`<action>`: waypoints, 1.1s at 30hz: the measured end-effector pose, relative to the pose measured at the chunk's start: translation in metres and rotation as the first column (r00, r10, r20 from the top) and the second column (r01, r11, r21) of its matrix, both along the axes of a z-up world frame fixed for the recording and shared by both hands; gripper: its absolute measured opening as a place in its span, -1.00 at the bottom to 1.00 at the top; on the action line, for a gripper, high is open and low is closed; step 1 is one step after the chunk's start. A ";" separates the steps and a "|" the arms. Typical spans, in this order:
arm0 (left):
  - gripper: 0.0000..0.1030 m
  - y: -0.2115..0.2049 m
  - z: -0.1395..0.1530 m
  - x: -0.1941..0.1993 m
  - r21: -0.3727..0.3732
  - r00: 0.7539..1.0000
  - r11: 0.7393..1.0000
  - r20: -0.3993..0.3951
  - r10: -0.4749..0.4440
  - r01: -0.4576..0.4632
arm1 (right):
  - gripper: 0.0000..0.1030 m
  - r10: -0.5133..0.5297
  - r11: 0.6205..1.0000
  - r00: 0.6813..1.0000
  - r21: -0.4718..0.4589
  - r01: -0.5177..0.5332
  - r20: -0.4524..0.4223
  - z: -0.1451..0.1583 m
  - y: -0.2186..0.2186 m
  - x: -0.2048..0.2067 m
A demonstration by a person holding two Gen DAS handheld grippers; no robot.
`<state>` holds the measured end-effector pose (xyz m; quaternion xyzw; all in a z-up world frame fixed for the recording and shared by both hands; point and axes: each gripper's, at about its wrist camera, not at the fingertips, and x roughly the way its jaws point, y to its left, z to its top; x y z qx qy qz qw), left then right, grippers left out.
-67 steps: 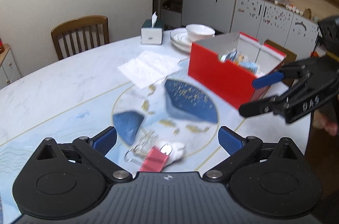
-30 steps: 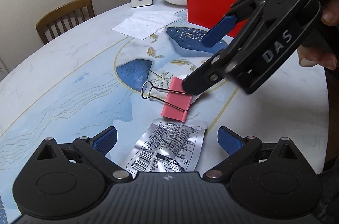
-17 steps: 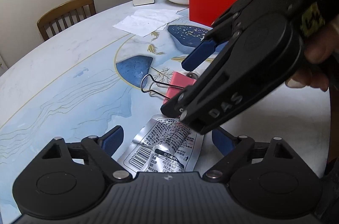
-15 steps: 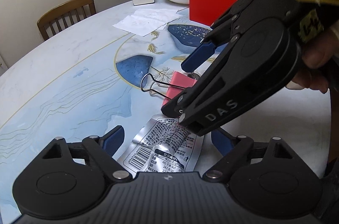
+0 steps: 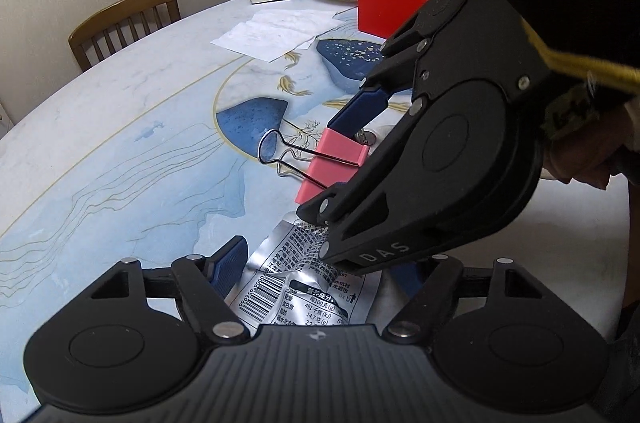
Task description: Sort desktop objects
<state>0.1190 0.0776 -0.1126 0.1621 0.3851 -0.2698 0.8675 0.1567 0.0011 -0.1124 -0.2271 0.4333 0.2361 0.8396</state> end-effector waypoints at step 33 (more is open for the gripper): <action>0.35 0.007 0.036 0.000 -0.128 0.996 0.988 -0.015 0.089 -0.090 | 0.02 -0.144 0.978 0.990 0.151 0.143 -0.005 0.049 -0.080 -0.007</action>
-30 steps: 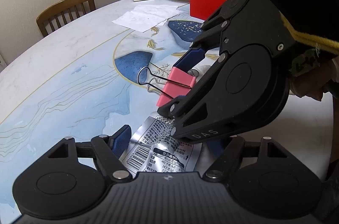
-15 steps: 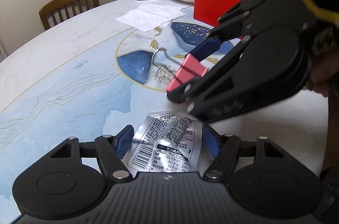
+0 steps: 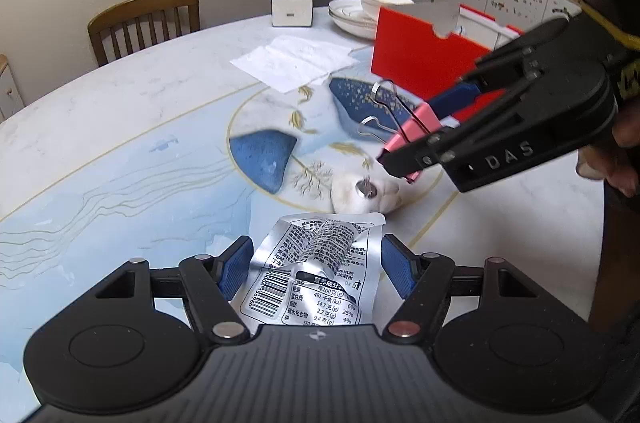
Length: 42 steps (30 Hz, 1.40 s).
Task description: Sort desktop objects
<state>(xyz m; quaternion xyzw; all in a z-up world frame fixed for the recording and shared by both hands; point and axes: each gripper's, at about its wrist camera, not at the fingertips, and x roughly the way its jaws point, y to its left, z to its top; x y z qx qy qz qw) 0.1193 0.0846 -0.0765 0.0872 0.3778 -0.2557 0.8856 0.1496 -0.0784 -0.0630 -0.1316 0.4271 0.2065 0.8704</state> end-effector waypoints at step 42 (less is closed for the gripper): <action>0.35 -0.135 0.077 0.023 -0.067 0.987 0.992 0.114 0.113 -0.106 | 0.02 -0.097 0.983 0.989 0.168 0.077 0.113 0.069 -0.207 0.035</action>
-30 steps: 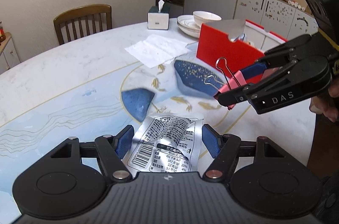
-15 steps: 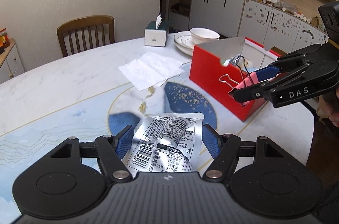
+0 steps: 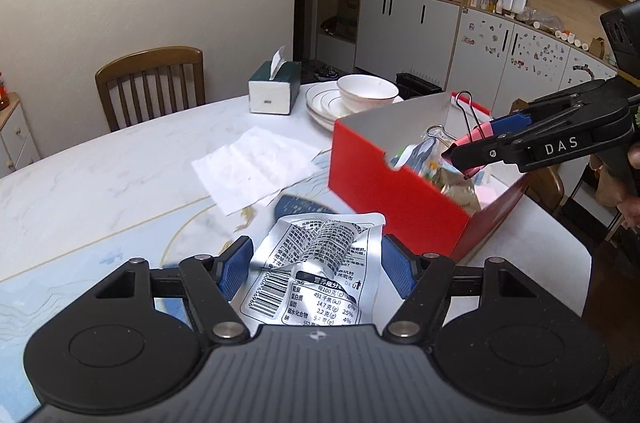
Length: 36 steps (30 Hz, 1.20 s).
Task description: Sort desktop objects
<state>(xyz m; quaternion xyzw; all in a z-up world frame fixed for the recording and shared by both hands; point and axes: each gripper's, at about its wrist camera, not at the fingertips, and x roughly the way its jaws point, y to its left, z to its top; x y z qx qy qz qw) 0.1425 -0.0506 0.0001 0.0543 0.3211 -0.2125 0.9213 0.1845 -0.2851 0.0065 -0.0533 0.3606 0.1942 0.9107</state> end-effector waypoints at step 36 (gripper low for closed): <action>0.35 -0.208 -0.006 0.087 0.134 0.966 0.957 0.010 -0.260 0.256 | 0.02 -0.115 0.993 0.990 -0.025 0.114 -0.086 -0.052 -0.162 0.060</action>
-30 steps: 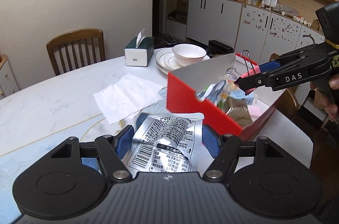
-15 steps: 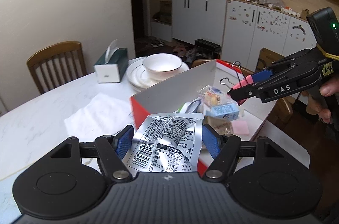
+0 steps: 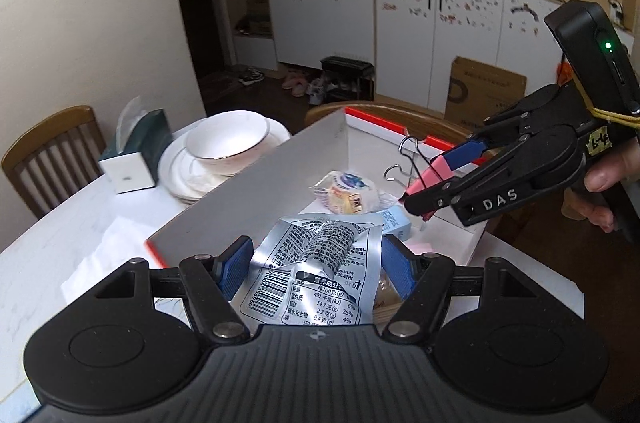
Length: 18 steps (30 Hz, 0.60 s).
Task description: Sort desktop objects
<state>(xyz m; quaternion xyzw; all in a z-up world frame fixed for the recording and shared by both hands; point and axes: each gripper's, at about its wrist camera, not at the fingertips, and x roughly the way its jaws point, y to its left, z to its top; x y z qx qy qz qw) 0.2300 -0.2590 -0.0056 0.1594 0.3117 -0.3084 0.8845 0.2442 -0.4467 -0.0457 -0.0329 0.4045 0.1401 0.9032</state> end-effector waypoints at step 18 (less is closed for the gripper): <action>0.35 -0.045 -0.032 0.028 0.109 0.996 0.990 -0.030 -0.084 0.087 | 0.02 0.161 0.981 0.984 -0.092 -0.168 -0.077 -0.032 0.005 0.017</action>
